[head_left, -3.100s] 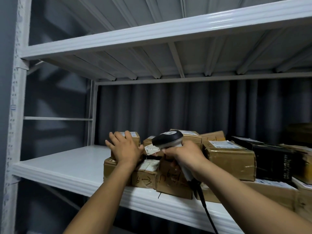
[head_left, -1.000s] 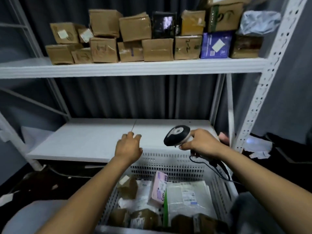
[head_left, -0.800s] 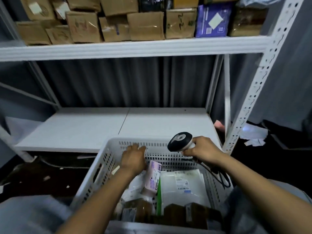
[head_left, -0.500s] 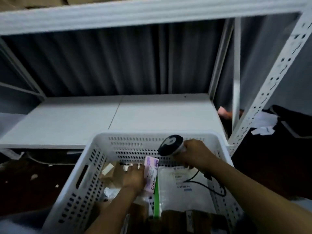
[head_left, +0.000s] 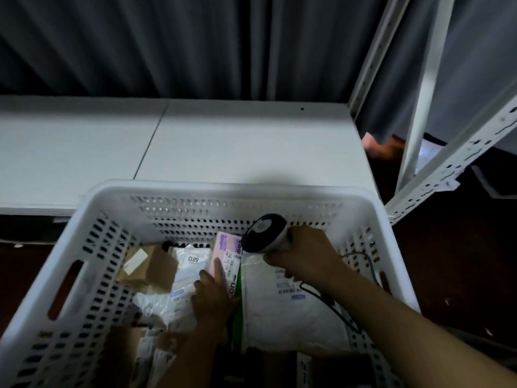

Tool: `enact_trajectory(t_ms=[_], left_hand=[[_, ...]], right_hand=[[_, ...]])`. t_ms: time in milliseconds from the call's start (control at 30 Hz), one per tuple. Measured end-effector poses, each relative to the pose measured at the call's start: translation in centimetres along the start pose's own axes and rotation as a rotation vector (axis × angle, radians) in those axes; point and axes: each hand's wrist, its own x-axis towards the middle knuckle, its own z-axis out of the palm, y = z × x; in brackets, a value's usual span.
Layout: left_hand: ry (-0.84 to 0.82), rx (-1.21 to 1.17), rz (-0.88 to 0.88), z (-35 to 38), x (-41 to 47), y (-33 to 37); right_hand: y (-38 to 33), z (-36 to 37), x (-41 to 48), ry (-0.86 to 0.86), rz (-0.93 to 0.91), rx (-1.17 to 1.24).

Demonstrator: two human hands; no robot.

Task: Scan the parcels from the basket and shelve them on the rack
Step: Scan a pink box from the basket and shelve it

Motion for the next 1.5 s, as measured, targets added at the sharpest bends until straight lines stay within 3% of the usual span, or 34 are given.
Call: enact_trajectory(t_ms=[167,433,700,900,1067,1200,1367,1500], left_hand=[[0.078,-0.134,-0.044,-0.8,-0.8,-0.3],[0.225,-0.663,-0.085,-7.2,-6.4,-0.3],[0.329,-1.108,0.094,-17.1,-15.3,0.7],[0.169,-1.454,0.255,-20.1,-21.3,0.3],[0.104,-1.558,0.336,-20.4,-24.0,0.1],[0.012,-1.660,0.358,-20.0,-25.1,-0.5],[0.033,-1.875,0.318,-19.8,-25.0,-1.5],[-0.046,-1.851,0.324,-20.1,-25.6,-1.8]], right_hand=[[-0.9,0.3,-0.1,0.005,0.020,0.075],[-3.6,-1.6,-2.5,0.078,-0.021,0.101],[-5.0,-3.3,-9.3,0.191,-0.073,0.556],[-4.7,-3.7,-13.7,0.165,-0.175,0.874],[-4.8,-2.0,-15.8,0.101,-0.153,1.229],[-4.5,-1.4,-16.1,0.074,-0.168,1.344],[-4.7,-0.5,-15.3,-0.041,-0.153,1.454],[-5.6,0.4,-15.2,-0.110,-0.189,1.491]])
